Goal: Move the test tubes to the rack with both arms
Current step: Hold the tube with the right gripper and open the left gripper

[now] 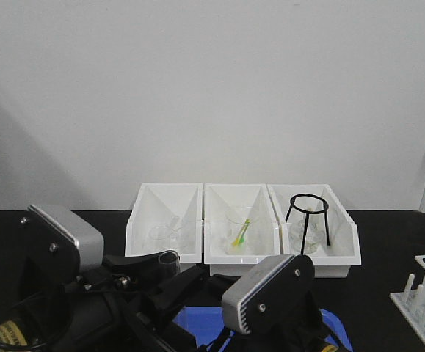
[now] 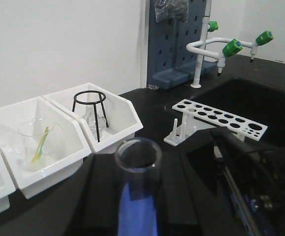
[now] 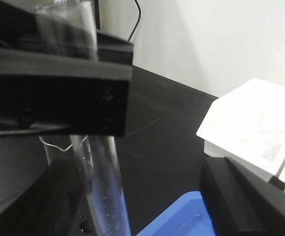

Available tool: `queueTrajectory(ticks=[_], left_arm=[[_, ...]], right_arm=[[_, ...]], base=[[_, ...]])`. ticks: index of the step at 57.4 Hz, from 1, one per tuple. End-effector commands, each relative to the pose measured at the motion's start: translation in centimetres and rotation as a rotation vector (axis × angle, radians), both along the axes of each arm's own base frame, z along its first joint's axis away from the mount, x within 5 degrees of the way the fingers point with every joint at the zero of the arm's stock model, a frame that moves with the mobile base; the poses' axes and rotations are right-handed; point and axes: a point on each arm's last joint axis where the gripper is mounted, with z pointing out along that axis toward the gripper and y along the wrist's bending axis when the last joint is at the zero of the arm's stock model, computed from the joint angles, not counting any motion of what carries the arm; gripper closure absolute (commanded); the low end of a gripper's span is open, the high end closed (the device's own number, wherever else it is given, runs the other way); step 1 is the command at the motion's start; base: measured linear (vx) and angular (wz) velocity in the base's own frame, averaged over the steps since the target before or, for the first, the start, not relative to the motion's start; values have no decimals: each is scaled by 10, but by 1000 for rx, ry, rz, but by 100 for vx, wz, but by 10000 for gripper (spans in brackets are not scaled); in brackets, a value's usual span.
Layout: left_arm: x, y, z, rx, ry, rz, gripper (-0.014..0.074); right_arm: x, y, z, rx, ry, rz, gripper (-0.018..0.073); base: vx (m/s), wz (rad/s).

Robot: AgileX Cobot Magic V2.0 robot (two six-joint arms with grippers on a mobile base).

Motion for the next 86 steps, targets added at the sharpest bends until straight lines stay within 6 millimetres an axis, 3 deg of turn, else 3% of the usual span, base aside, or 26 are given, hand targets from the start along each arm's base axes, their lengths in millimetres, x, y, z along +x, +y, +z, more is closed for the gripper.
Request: queueTrajectory(ticks=[1,31,65,86], left_arm=[[-2,1,27,-120,-105,6,617],[5,-9,17,-151,-77,3,617],[5,-9,18,-174,-64,5,617],[5,-9,16,-183,-38,5,617]], right_arm=[[-1,0,27,104,-116,9,15],[-2,1,27,88,-134,26,20],[-2,2,27,90,-133,34,232],[-2,2,27,92,-135,34,246]], base=[[0,0],[0,0],[0,0],[0,0]])
